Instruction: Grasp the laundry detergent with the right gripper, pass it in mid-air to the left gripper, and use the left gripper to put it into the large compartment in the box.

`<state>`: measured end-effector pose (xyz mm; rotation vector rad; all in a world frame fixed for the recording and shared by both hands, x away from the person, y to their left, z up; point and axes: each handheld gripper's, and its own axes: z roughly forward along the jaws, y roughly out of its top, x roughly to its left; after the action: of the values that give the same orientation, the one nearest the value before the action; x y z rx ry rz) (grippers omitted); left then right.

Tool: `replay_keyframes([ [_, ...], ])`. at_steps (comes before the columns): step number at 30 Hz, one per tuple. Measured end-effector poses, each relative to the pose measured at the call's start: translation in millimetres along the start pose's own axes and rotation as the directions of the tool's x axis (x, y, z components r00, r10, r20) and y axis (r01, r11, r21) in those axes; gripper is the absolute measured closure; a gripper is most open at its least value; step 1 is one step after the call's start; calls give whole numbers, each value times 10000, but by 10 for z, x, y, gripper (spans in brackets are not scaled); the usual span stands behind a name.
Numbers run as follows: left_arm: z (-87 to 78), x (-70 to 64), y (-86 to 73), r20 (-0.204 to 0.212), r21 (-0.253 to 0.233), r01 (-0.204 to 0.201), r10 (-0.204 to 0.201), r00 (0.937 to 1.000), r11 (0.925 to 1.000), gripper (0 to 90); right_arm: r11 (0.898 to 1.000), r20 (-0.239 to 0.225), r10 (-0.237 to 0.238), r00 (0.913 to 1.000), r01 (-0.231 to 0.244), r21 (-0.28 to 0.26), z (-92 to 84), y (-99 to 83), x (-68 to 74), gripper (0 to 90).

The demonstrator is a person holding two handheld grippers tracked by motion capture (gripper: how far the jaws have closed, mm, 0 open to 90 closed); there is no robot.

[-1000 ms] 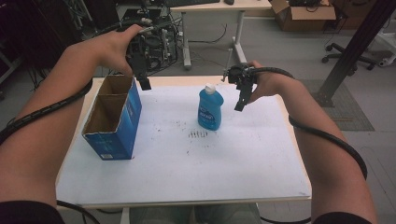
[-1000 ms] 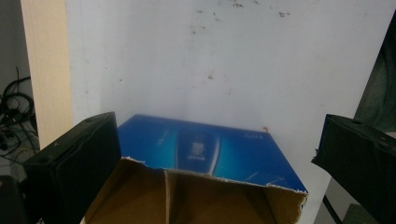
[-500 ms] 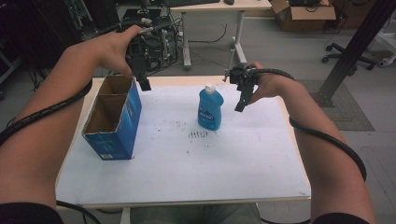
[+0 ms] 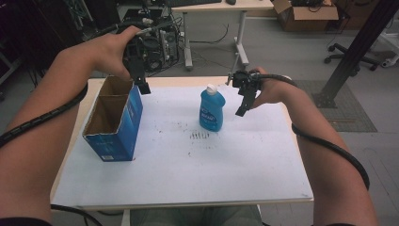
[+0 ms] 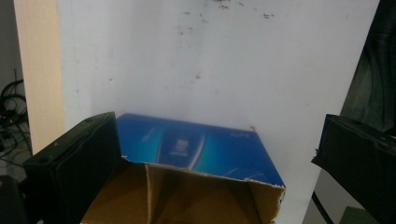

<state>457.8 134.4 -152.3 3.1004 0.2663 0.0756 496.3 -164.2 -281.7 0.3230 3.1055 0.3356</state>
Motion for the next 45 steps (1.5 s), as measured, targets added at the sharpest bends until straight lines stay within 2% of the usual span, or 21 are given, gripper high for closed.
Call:
replay_keyframes([
  [6, 36, -116, 11, 115, -80, -137, 138, 9998, 9999, 1, 9994, -33, 73, 10000, -75, -337, 94, -21, 22, 2],
  [9, 74, -201, 19, 182, -20, -262, 263, 9995, 9997, 1, 9970, 35, 81, 10000, -78, -769, 182, -43, 40, 2],
  [12, 87, -249, 12, 202, -59, -310, 311, 9993, 9995, 1, 9951, 1, 197, 9998, -196, -972, 210, -59, 48, 2],
  [14, 92, -303, 4, 143, -102, -342, 343, 9993, 9994, 1, 9893, -5, 264, 9997, -262, -1433, 263, -91, 42, 2],
  [18, 101, -365, 23, 150, -133, -484, 486, 9987, 9987, 1, 9835, 35, 460, 9989, -447, -1752, 315, -116, 25, 2],
  [22, 137, -457, 53, 194, -136, -676, 679, 9975, 9976, 2, 9711, 124, 762, 9970, -714, -2279, 401, -147, 8, 1],
  [23, 137, -457, 53, 194, -136, -676, 679, 9975, 9976, 2, 9711, 124, 762, 9970, -714, -2279, 401, -147, 8, 1],
  [30, 169, -539, 34, 204, -45, -766, 767, 9968, 9971, 1, 9502, 133, 953, 9954, -870, -2994, 536, -156, 33, 1],
  [35, 187, -582, 11, 187, 17, -806, 806, 9966, 9967, 1, 9424, 256, 938, 9953, -805, -3247, 592, -149, 55, 1],
  [36, 187, -603, -2, 213, -53, -815, 816, 9964, 9967, 1, 9356, 366, 921, 9951, -739, -3453, 602, -129, 77, 1],
  [39, 189, -624, -14, 211, -71, -804, 805, 9965, 9967, 1, 9309, 410, 882, 9953, -677, -3589, 615, -111, 90, 1],
  [42, 205, -675, -28, 317, -146, -882, 886, 9956, 9960, 1, 9170, 351, 965, 9947, -752, -3918, 657, -101, 104, 1],
  [43, 205, -675, -28, 317, -146, -882, 886, 9956, 9960, 1, 9170, 351, 965, 9947, -752, -3918, 657, -101, 104, 1],
  [44, 208, -686, -27, 321, -74, -924, 926, 9952, 9957, 1, 9103, 310, 1021, 9943, -808, -4060, 687, -110, 103, 1],
  [45, 216, -699, -29, 324, -63, -935, 937, 9951, 9956, 1, 9103, 310, 1021, 9943, -808, -4060, 687, -110, 103, 1],
])
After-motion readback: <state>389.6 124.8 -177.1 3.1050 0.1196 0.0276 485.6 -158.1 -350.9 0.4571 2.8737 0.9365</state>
